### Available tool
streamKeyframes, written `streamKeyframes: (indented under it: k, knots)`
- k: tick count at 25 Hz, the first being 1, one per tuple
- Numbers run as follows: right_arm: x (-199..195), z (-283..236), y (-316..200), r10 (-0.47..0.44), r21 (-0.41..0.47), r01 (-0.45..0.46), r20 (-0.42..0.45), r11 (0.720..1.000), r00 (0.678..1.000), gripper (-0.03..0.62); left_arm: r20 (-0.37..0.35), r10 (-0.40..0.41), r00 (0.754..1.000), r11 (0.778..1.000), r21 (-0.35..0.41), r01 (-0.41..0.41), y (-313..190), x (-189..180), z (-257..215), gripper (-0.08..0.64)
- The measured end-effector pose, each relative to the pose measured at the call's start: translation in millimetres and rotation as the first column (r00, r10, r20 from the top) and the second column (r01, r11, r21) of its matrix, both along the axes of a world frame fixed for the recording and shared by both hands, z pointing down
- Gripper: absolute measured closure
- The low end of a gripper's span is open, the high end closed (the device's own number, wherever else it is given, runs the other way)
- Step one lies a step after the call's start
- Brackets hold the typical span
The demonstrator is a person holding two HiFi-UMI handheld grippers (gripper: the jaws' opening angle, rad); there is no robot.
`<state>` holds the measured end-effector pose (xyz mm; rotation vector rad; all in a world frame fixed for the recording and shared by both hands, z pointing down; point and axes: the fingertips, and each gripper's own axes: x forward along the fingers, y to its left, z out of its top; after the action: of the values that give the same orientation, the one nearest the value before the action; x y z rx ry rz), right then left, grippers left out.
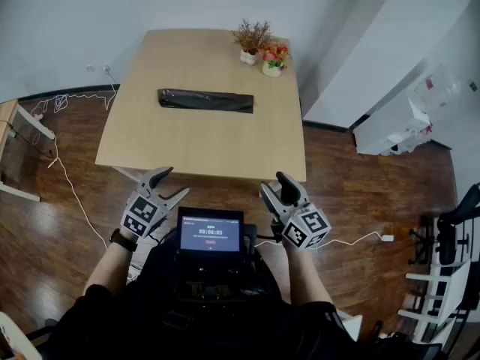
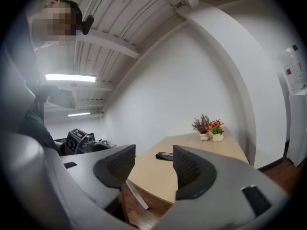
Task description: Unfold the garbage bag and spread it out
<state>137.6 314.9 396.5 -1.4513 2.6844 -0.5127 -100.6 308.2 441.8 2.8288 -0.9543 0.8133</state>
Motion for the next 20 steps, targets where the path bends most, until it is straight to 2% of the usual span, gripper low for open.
streamKeyframes:
  k: [10, 20]
  knots:
    - [5, 7, -15, 0.004, -0.010, -0.004, 0.000, 1.000, 1.000, 0.336, 0.008, -0.008, 1.000, 0.999, -0.032, 0.008, -13, 4, 17, 0.278]
    - [1, 12, -57, -0.001, -0.030, 0.000, -0.029, 1.000, 1.000, 0.341, -0.007, -0.023, 1.000, 0.998, -0.055, 0.023, -64, 3, 30, 0.288]
